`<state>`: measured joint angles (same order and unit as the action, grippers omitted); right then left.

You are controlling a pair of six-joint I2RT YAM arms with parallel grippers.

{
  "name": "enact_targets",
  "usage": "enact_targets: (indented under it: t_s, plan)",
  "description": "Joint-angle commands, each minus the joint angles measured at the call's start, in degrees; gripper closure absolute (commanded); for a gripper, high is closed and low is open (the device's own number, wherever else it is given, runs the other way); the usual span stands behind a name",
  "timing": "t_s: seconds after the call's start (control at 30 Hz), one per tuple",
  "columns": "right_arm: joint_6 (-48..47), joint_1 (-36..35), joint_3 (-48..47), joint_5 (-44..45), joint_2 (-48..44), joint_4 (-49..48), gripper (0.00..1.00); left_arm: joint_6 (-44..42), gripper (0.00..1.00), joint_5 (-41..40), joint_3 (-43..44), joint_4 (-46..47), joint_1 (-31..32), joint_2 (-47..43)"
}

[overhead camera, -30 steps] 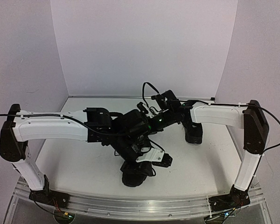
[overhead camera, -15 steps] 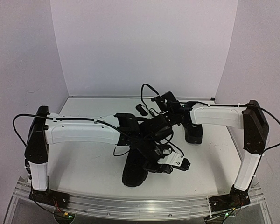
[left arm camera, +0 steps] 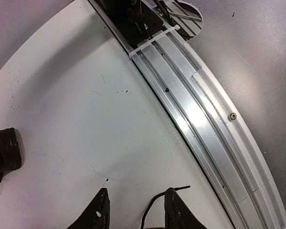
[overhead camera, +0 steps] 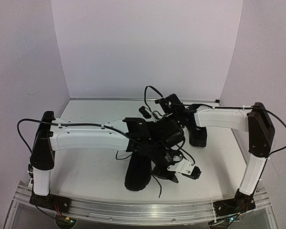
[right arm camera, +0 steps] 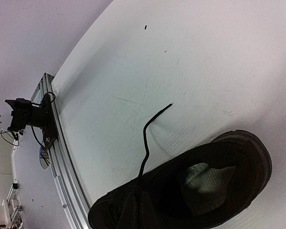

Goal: Tie the shoes

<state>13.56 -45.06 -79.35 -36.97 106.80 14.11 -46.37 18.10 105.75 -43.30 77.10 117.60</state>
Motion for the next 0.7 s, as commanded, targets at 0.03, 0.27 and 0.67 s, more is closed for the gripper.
enact_targets:
  t_s: [0.03, 0.27, 0.67]
  plan:
    - [0.01, 0.18, 0.26, -1.55, -0.28, -2.35, 1.00, 6.44, 0.61, -2.06, -4.03, 5.66, -1.00, -7.47]
    - [1.01, 0.14, 0.69, -2.45, -0.61, -3.87, 1.00, 26.08, 0.61, -0.86, -33.01, 29.07, -13.39, -30.46]
    - [1.77, -2.13, -1.74, -3.36, 1.59, -4.53, 1.00, 42.52, 0.62, -10.09, -53.61, 42.44, -29.59, -46.00]
